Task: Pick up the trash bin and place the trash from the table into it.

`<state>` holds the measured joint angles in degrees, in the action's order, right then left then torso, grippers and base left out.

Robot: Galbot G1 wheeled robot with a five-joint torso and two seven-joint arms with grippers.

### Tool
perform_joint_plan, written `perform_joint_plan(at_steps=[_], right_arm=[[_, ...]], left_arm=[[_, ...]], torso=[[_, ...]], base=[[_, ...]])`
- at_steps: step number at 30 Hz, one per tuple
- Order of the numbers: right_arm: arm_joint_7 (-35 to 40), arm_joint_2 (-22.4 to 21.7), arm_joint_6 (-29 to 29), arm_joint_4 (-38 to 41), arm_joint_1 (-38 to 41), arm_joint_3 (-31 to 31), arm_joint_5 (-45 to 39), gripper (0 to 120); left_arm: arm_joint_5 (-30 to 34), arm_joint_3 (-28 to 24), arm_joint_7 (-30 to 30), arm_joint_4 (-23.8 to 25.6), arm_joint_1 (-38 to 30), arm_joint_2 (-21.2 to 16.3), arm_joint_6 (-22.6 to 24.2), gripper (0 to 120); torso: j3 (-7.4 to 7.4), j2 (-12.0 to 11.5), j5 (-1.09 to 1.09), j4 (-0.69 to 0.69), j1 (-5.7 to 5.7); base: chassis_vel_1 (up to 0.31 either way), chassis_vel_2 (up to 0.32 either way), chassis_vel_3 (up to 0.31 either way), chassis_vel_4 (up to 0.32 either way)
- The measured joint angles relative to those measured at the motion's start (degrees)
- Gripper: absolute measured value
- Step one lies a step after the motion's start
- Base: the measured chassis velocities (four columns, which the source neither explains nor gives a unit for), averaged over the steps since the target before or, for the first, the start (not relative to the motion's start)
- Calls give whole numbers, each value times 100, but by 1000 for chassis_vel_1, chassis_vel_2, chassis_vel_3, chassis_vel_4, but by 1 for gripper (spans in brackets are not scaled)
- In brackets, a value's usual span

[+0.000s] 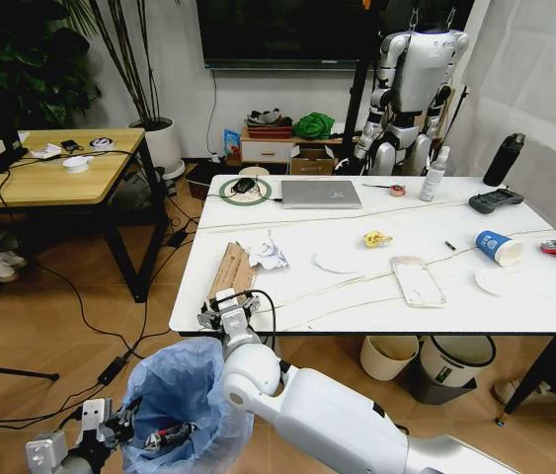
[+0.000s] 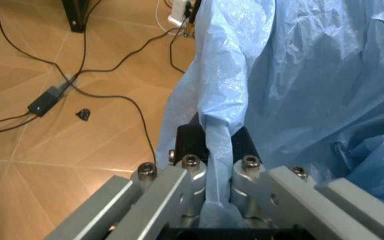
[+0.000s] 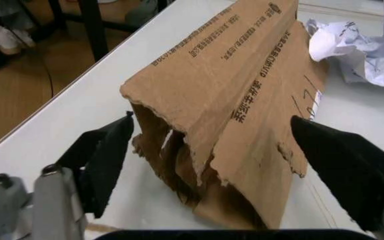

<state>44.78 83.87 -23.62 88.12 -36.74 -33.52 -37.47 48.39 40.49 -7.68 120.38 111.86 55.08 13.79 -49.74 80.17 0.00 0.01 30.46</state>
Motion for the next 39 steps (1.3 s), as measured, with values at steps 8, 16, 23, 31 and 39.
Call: perform_joint_plan(at_steps=[8, 16, 23, 31, 39], right_arm=[[25, 67, 115, -135, 81, 73, -23, 56], [56, -144, 138, 21, 88, 206, -40, 28], [8, -461, 299, 357, -26, 330, -12, 1], [-800, -1119, 1374, 1199, -337, 584, 205, 0], [-1771, -2324, 2478, 2371, -1289, 440, 418, 0]], left_arm=[[-35, -59, 4, -67, -25, 50, -1, 0], [-40, -78, 14, -62, -47, 46, -5, 0], [-32, -172, 12, -72, -157, -19, -5, 0], [33, -260, -47, -51, -271, 14, 16, 0], [126, -215, -59, -1, -270, 40, 25, 0]], torso=[[0, 0, 0, 1, 0], [0, 0, 1, 0, 0], [0, 0, 1, 0, 0], [0, 0, 2, 1, 0], [1, 1, 2, -1, 0]], base=[[0, 0, 0, 0], [0, 0, 0, 0], [0, 0, 0, 0], [0, 0, 0, 0], [0, 0, 0, 0]])
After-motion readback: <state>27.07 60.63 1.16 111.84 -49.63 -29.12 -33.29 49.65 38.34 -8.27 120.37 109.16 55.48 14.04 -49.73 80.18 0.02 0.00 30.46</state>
